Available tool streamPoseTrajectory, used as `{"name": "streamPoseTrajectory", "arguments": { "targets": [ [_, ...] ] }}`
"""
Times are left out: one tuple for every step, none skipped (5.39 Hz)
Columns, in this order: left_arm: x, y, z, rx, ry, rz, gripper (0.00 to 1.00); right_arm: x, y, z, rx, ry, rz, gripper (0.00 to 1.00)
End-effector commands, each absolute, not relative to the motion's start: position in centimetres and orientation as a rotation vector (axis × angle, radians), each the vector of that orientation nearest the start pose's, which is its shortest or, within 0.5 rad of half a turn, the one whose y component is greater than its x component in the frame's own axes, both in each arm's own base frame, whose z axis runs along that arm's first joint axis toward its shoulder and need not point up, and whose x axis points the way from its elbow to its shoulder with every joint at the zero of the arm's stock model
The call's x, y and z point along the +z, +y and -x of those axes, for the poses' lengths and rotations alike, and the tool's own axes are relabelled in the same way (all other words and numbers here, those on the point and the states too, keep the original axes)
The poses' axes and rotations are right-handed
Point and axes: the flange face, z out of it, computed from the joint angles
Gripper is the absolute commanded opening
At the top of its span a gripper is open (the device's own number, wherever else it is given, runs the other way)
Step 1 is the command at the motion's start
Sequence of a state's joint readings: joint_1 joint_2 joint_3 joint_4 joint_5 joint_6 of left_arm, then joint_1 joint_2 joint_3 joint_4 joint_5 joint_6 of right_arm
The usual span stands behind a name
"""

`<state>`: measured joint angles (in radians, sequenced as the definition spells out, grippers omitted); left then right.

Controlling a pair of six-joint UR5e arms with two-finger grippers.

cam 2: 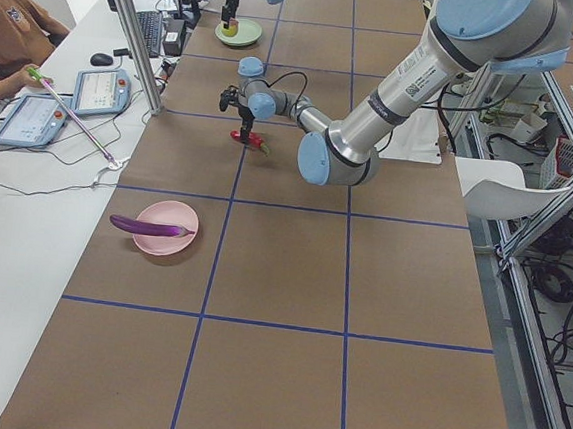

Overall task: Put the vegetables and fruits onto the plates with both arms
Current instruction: 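Grasp the red chili with the left gripper while the right carries the peach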

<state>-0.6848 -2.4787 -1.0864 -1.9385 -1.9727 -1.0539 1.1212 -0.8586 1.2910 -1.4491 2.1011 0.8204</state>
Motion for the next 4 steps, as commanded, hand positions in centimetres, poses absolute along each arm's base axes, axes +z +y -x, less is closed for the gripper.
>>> {"name": "streamPoseTrajectory", "arguments": {
  "targets": [
    [25.4,-60.1,-57.4,-0.051,0.862,-0.105,0.00,35.5,-72.6,24.1,0.186,-0.727,-0.136,0.00],
    [24.2,-61.4,-55.5,-0.085,0.880,-0.106,0.00,37.2,-72.5,22.9,0.152,-0.710,-0.144,0.00],
    [24.0,-64.7,-50.7,-0.131,0.882,-0.039,0.00,39.7,-72.4,21.7,0.095,-0.681,-0.154,0.00],
    [23.9,-68.0,-45.7,-0.185,0.877,-0.051,0.00,42.0,-72.3,21.3,0.067,-0.640,-0.156,0.00]
  ]
}}
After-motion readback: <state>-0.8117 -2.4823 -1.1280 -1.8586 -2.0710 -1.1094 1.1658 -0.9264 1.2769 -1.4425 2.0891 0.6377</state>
